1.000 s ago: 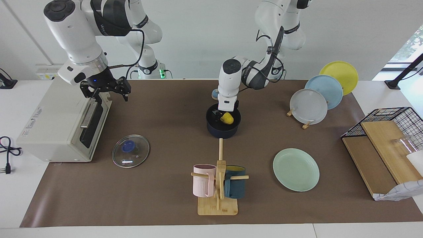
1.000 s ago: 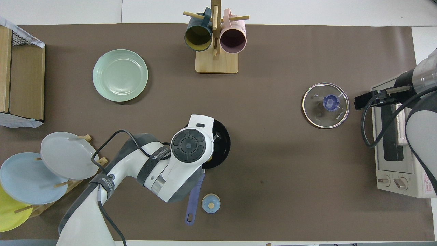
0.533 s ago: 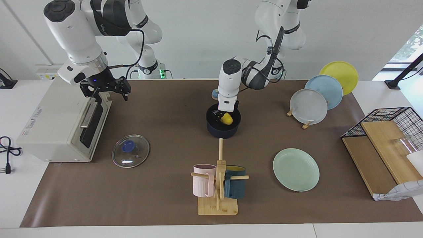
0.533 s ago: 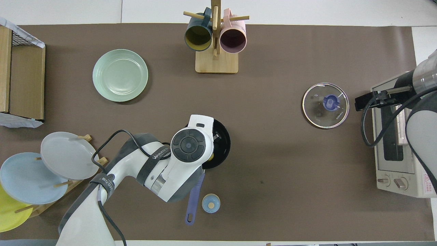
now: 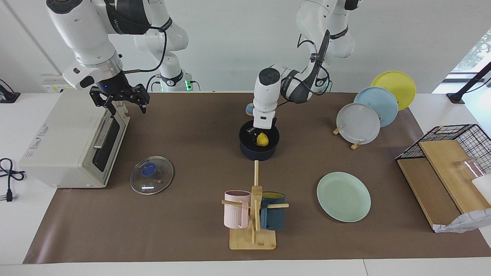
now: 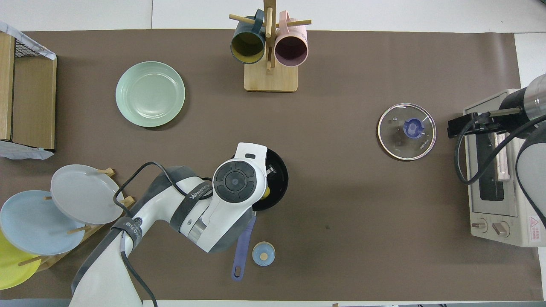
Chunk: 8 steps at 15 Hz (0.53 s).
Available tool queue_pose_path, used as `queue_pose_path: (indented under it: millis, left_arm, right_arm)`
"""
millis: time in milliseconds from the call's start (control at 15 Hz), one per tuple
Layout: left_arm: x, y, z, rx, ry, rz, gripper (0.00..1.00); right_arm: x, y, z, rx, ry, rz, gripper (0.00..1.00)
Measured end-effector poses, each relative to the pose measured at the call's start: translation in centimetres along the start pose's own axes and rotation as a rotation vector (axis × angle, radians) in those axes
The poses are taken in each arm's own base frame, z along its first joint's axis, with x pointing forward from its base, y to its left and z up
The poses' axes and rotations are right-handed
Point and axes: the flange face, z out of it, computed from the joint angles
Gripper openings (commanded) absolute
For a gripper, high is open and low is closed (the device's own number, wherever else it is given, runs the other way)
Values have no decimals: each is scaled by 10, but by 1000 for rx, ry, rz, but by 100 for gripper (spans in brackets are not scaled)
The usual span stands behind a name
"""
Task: Transfer potato from pot to plate
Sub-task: 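Release the lid with the right gripper while the left gripper grasps the potato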
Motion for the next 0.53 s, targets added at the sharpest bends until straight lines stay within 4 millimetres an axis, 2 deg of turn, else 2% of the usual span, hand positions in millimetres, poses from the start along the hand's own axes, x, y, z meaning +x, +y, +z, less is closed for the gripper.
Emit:
queue_pose_path:
  millis: [200,400,533]
  left_arm:
    - [0,0,0,0,0,4,22]
    - [1,0,-2,5,-1,13,20]
    - [5,2,-16,7,-1,21,20]
  right_arm:
    - [-5,4,-4,1,-11,10,100]
    - [-8,29,-4,1,-23,55,100]
    - [-10,42,-3,2,-27,80,100]
